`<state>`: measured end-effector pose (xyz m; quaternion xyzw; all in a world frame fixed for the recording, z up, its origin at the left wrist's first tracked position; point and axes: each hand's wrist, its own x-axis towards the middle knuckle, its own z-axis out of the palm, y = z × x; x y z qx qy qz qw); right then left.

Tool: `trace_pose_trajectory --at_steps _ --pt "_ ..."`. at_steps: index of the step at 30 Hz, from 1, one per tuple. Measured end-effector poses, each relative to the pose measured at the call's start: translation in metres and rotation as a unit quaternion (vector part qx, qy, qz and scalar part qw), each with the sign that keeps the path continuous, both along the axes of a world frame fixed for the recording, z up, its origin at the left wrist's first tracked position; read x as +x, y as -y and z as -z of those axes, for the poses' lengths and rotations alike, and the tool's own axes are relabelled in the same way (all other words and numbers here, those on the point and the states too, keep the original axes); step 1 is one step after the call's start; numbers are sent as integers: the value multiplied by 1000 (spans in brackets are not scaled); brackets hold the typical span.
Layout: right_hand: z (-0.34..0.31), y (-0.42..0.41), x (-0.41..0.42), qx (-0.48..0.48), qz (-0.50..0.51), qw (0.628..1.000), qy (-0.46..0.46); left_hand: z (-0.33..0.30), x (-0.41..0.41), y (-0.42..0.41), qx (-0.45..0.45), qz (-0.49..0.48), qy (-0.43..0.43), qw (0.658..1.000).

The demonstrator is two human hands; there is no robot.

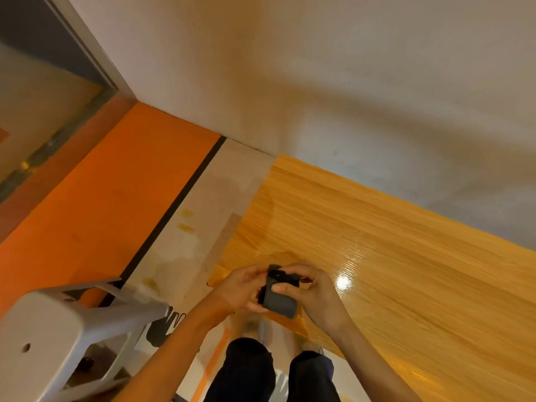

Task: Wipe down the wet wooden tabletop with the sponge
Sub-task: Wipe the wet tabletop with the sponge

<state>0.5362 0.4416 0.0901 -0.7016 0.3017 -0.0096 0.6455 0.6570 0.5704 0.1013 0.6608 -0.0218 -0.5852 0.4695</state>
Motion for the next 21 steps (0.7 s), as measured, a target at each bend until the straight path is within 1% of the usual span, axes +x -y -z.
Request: trace_pose_trajectory --at_steps 2,4,6,8,10,12,14,16,19,21 --pt "11 -10 7 12 59 998 -17 8 12 -3 3 -2 -49 999" --pt "23 -19 14 -2 107 993 -40 16 16 -5 -1 16 -61 998" --pt "33 -25 22 -47 129 987 -80 29 16 -8 0 57 -2 998" --pt "41 -32 30 -89 127 981 -112 42 17 -13 19 97 107 989" --pt "49 -39 34 -125 104 978 -130 56 18 -16 57 134 217 965" --pt "56 -46 36 -188 76 966 -160 69 18 -18 94 165 294 937" --pt "63 -50 37 -238 71 952 -180 78 15 -19 108 176 340 917" --pt "67 -53 39 -251 75 948 -182 81 14 -18 124 180 377 900" --pt "70 -56 44 -233 80 954 -173 78 16 -18 160 207 432 863" --pt "65 -52 43 -215 75 960 -165 78 17 -17 178 216 438 854"
